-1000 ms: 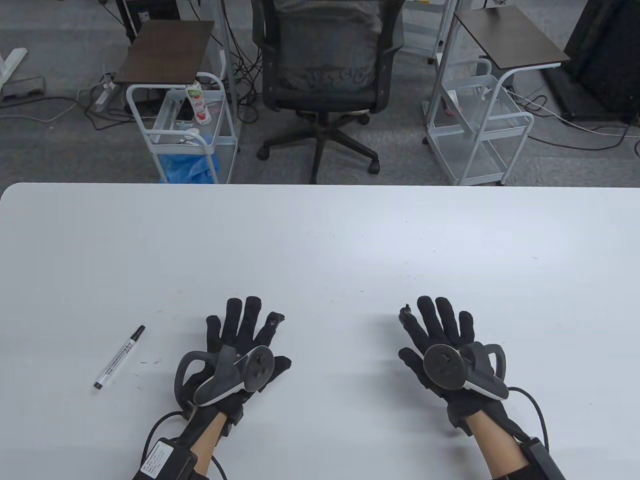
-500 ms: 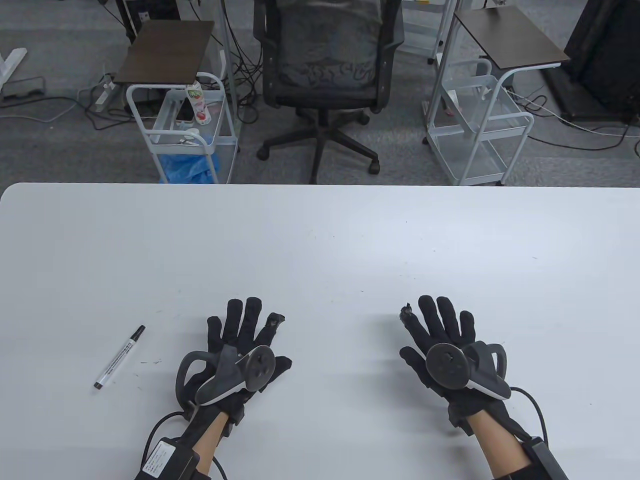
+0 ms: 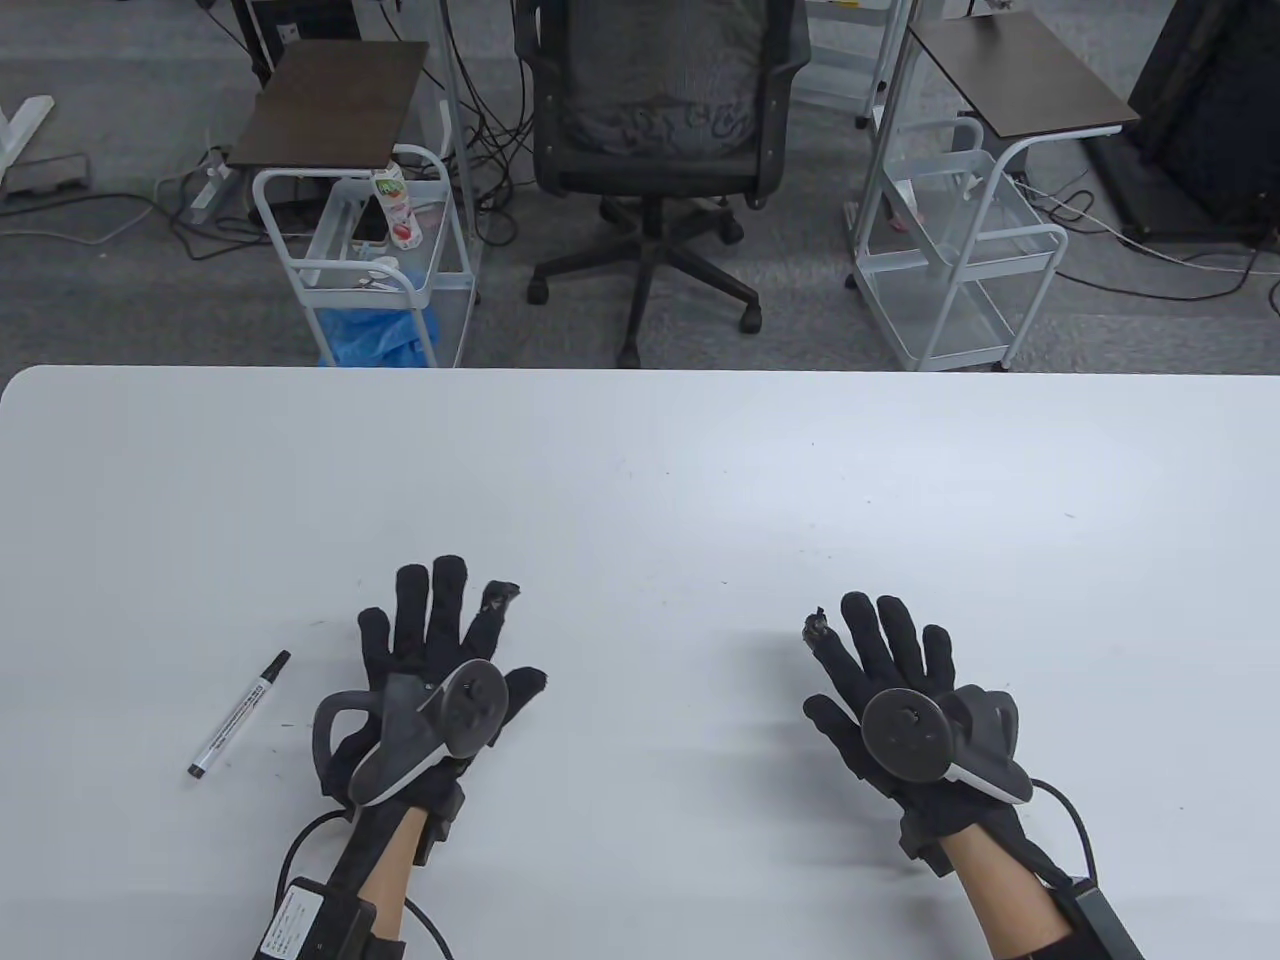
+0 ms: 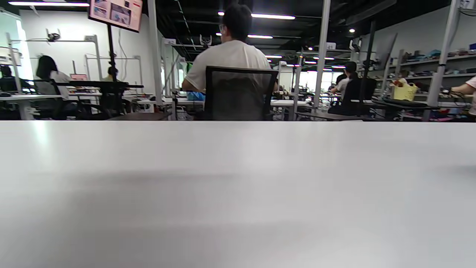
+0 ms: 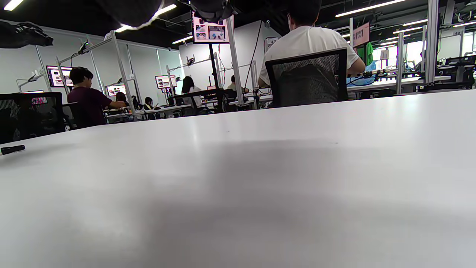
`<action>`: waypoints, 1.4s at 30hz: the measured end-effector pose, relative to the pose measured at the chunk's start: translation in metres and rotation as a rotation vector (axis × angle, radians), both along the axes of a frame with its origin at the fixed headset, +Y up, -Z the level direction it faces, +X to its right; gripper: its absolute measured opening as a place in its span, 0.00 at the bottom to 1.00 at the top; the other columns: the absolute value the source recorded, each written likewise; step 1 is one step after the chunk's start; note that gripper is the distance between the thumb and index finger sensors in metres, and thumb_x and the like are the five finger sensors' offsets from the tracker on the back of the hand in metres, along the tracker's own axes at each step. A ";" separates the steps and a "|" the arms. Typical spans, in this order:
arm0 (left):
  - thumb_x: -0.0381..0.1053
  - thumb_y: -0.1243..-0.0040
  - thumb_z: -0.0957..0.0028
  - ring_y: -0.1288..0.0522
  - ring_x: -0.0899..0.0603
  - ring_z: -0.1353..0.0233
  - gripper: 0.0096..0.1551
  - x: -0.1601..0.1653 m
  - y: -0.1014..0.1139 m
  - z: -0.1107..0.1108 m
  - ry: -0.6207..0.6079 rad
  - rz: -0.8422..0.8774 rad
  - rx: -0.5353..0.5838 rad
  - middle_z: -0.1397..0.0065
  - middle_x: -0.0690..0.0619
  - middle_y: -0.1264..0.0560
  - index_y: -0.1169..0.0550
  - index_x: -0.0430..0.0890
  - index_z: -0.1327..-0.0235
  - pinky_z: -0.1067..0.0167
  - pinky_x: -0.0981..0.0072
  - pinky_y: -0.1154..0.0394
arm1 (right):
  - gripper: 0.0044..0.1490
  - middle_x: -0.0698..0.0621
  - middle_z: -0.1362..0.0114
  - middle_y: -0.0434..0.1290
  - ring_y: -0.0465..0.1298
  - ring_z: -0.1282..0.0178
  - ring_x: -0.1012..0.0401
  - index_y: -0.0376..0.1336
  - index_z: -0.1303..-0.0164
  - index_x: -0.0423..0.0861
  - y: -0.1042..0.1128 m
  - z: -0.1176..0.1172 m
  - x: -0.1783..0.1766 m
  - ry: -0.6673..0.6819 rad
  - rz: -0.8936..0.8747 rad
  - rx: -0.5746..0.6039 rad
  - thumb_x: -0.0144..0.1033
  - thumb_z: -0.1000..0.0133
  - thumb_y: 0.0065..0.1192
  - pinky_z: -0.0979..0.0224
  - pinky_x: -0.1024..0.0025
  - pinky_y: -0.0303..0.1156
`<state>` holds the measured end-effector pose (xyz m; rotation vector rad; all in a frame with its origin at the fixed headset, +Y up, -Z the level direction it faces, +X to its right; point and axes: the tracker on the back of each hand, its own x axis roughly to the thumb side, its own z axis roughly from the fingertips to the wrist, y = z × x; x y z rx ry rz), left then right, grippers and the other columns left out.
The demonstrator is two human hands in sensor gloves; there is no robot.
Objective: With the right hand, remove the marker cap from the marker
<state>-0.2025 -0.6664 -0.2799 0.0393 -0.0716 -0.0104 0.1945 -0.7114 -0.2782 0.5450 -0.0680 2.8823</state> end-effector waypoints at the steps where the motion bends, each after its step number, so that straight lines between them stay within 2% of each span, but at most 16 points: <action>1: 0.78 0.62 0.51 0.66 0.34 0.09 0.54 -0.008 0.007 -0.003 0.018 0.008 0.002 0.06 0.48 0.65 0.54 0.62 0.10 0.15 0.31 0.61 | 0.46 0.36 0.08 0.33 0.34 0.13 0.36 0.40 0.09 0.50 0.000 0.000 0.000 0.002 0.000 0.001 0.55 0.36 0.42 0.22 0.31 0.31; 4: 0.77 0.61 0.50 0.63 0.35 0.09 0.54 -0.032 0.024 -0.011 0.081 0.032 0.005 0.06 0.47 0.64 0.53 0.61 0.10 0.15 0.31 0.60 | 0.46 0.36 0.08 0.33 0.34 0.13 0.36 0.40 0.09 0.50 0.000 -0.001 0.000 0.004 0.000 0.002 0.55 0.36 0.42 0.22 0.31 0.31; 7: 0.76 0.57 0.50 0.63 0.35 0.09 0.54 -0.070 0.039 -0.023 0.171 0.120 -0.015 0.05 0.47 0.62 0.53 0.60 0.09 0.15 0.31 0.59 | 0.46 0.36 0.08 0.33 0.34 0.13 0.36 0.40 0.09 0.49 0.000 -0.001 0.000 0.008 -0.004 0.000 0.55 0.36 0.42 0.21 0.31 0.31; 10: 0.75 0.55 0.49 0.60 0.35 0.08 0.54 -0.104 0.044 -0.031 0.272 0.123 -0.026 0.05 0.46 0.59 0.52 0.58 0.09 0.15 0.31 0.56 | 0.46 0.36 0.08 0.33 0.35 0.13 0.36 0.40 0.09 0.50 0.000 -0.001 0.000 0.009 -0.004 0.000 0.55 0.36 0.42 0.21 0.32 0.32; 13: 0.73 0.52 0.49 0.52 0.34 0.10 0.54 -0.137 0.036 -0.037 0.390 0.108 -0.056 0.06 0.43 0.52 0.48 0.55 0.09 0.16 0.30 0.51 | 0.46 0.36 0.08 0.33 0.35 0.13 0.37 0.40 0.09 0.49 0.000 -0.001 0.000 0.007 -0.004 -0.003 0.55 0.36 0.42 0.21 0.31 0.32; 16: 0.70 0.46 0.48 0.42 0.35 0.14 0.52 -0.165 0.013 -0.040 0.519 0.082 -0.138 0.11 0.43 0.42 0.43 0.51 0.11 0.18 0.31 0.45 | 0.46 0.36 0.08 0.34 0.35 0.13 0.37 0.41 0.09 0.50 0.000 -0.001 0.000 0.006 -0.006 -0.010 0.55 0.36 0.42 0.21 0.31 0.32; 19: 0.65 0.42 0.47 0.37 0.37 0.18 0.48 -0.181 -0.015 -0.039 0.600 0.074 -0.250 0.14 0.44 0.38 0.38 0.49 0.13 0.19 0.34 0.42 | 0.46 0.36 0.08 0.34 0.35 0.13 0.36 0.41 0.09 0.49 0.000 -0.001 0.000 0.004 -0.005 -0.016 0.55 0.36 0.42 0.21 0.31 0.32; 24: 0.61 0.38 0.48 0.33 0.40 0.24 0.45 -0.190 -0.049 -0.035 0.676 0.066 -0.356 0.20 0.47 0.33 0.34 0.48 0.17 0.20 0.37 0.39 | 0.46 0.36 0.08 0.34 0.35 0.13 0.37 0.41 0.09 0.49 0.000 -0.001 0.000 0.002 -0.006 -0.021 0.55 0.36 0.42 0.21 0.31 0.32; 33: 0.60 0.36 0.48 0.32 0.43 0.27 0.42 -0.191 -0.080 -0.033 0.693 0.019 -0.421 0.23 0.49 0.31 0.31 0.48 0.20 0.20 0.40 0.38 | 0.46 0.36 0.08 0.34 0.36 0.13 0.36 0.41 0.09 0.49 0.000 -0.001 0.000 0.000 -0.002 -0.031 0.54 0.36 0.42 0.21 0.31 0.32; 35: 0.61 0.37 0.49 0.31 0.44 0.27 0.43 -0.192 -0.086 -0.031 0.700 0.029 -0.408 0.24 0.50 0.31 0.33 0.48 0.20 0.20 0.41 0.38 | 0.46 0.35 0.08 0.34 0.35 0.13 0.36 0.41 0.09 0.49 0.000 -0.001 0.000 -0.001 -0.002 -0.031 0.54 0.36 0.42 0.21 0.31 0.33; 39: 0.59 0.39 0.47 0.33 0.44 0.29 0.38 -0.193 -0.093 -0.026 0.741 0.075 -0.312 0.26 0.51 0.32 0.31 0.48 0.23 0.21 0.41 0.38 | 0.46 0.35 0.08 0.34 0.36 0.13 0.36 0.41 0.09 0.49 0.001 -0.002 0.000 -0.001 -0.003 -0.033 0.54 0.36 0.42 0.21 0.31 0.33; 42: 0.57 0.42 0.43 0.34 0.46 0.28 0.31 -0.192 -0.094 -0.025 0.753 0.074 -0.336 0.25 0.53 0.33 0.31 0.51 0.26 0.19 0.40 0.40 | 0.46 0.35 0.08 0.34 0.35 0.13 0.36 0.41 0.09 0.49 0.001 -0.002 0.000 0.001 -0.002 -0.032 0.54 0.36 0.42 0.21 0.31 0.33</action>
